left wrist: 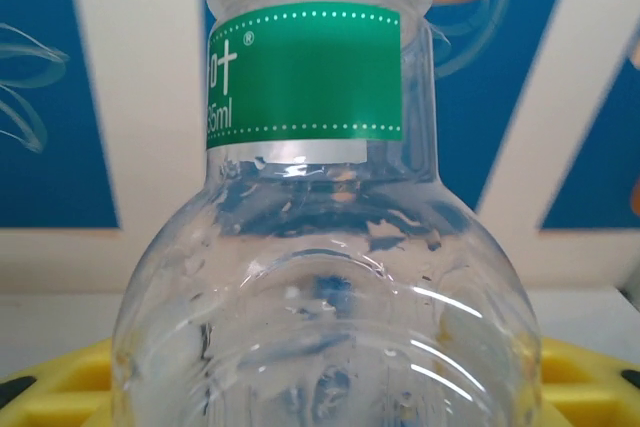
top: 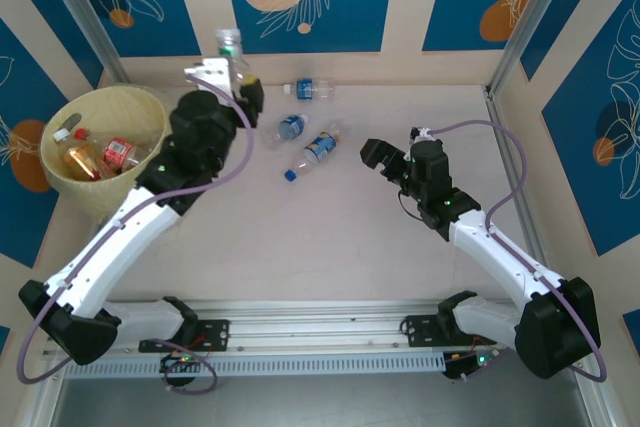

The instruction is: Put the plastic bottles in the bin

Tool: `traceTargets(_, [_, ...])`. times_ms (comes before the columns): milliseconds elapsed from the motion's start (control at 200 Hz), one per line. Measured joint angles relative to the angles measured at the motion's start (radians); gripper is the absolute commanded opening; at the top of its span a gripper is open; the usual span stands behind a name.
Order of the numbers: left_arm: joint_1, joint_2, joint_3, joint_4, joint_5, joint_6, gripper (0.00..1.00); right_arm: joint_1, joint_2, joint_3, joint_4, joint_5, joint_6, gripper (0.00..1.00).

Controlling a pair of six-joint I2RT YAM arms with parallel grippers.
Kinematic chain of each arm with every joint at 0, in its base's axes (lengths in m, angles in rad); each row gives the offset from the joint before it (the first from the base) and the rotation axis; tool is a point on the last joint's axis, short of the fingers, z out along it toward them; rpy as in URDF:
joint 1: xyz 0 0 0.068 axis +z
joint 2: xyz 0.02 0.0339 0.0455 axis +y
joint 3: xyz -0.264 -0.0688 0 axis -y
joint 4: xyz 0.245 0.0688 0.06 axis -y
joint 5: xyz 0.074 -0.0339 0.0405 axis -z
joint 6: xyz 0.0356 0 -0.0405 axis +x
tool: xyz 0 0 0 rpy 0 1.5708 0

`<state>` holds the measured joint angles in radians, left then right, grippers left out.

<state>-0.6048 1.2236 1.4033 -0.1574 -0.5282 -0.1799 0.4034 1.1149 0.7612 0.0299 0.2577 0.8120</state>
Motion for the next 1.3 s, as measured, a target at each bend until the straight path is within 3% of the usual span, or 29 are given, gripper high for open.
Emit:
traceTargets(255, [0.228,-0.003,0.052,-0.122,-0.082,0.028,0.0,0.0,0.005,0.0,0.01,0.0,0.008,0.99])
traceTargets(435, [0.427,-0.003,0.042,-0.153,-0.119,-0.061,0.0,-0.008,0.009,0.0,0.011,0.0,0.007,0.99])
traceTargets(570, [0.522,0.012,0.043,-0.19,-0.165,-0.225,0.0,-0.011,0.009,0.001,0.007,0.0,0.007,0.99])
traceTargets(695, [0.587,0.079,0.096,-0.314,-0.228,-0.464,0.0,-0.011,0.008,0.001,0.007,0.0,0.007,0.99])
traceTargets(855, [0.624,0.167,0.151,-0.444,-0.279,-0.732,0.0,-0.011,0.008,0.001,0.003,0.0,0.007,0.99])
traceTargets(995, [0.643,0.207,0.153,-0.491,-0.29,-0.89,0.0,-0.011,0.008,0.001,-0.004,0.0,0.007,0.99])
traceTargets(1090, [0.647,0.225,0.153,-0.519,-0.314,-0.979,0.13,-0.013,0.007,0.001,-0.01,0.0,0.008,0.99])
traceTargets(1215, [0.669,0.246,0.153,-0.528,-0.319,-1.052,0.81,-0.013,0.002,0.001,-0.022,0.0,0.008,0.99])
traceTargets(1270, [0.678,0.255,0.158,-0.539,-0.319,-1.077,0.98,-0.013,-0.006,0.001,-0.025,0.001,0.008,0.99])
traceTargets(1300, [0.681,0.26,0.162,-0.544,-0.319,-1.088,1.0,-0.013,-0.011,0.001,-0.027,0.001,0.008,0.99])
